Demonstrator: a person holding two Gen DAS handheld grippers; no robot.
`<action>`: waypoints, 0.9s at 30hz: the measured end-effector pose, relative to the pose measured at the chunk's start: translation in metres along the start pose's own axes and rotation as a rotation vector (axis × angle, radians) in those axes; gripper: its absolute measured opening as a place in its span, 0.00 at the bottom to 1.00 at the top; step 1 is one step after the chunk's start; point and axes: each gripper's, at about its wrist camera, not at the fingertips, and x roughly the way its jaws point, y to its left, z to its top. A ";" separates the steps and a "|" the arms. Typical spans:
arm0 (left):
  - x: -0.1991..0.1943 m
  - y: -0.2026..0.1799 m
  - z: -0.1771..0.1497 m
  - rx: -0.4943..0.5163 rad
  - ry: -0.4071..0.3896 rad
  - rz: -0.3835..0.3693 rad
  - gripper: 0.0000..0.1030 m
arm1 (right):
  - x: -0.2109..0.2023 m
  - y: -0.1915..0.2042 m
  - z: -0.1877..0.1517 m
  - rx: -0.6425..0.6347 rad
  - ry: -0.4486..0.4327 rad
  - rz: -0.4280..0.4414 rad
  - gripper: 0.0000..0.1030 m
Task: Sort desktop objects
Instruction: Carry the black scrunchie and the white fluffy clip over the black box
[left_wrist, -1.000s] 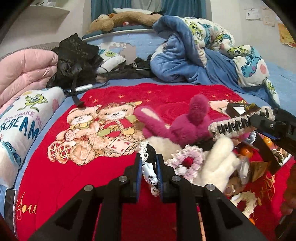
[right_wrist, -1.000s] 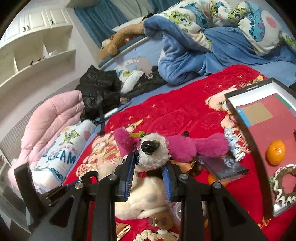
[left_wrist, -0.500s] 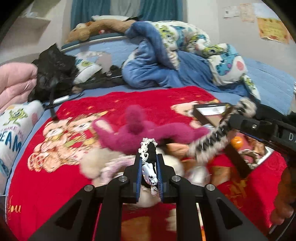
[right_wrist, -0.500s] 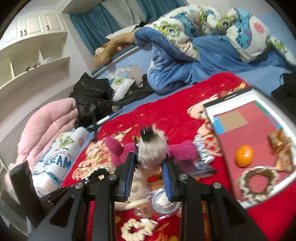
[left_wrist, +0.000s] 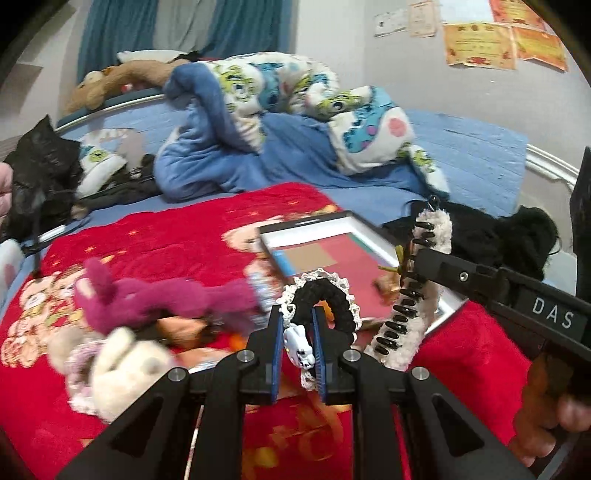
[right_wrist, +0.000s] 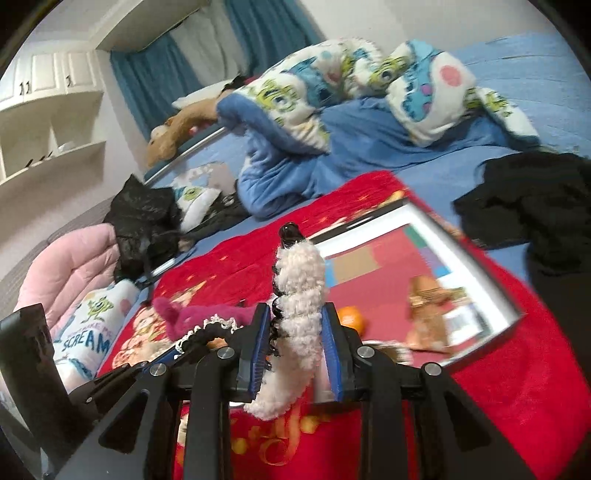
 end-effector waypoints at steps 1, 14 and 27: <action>0.002 -0.008 0.001 0.002 -0.001 -0.017 0.15 | -0.006 -0.008 0.001 0.006 -0.008 -0.012 0.26; 0.031 -0.093 0.004 0.019 0.008 -0.134 0.15 | -0.061 -0.093 0.010 0.085 -0.083 -0.108 0.26; 0.051 -0.079 -0.001 0.040 0.018 -0.083 0.15 | -0.043 -0.103 0.016 0.067 -0.088 -0.134 0.26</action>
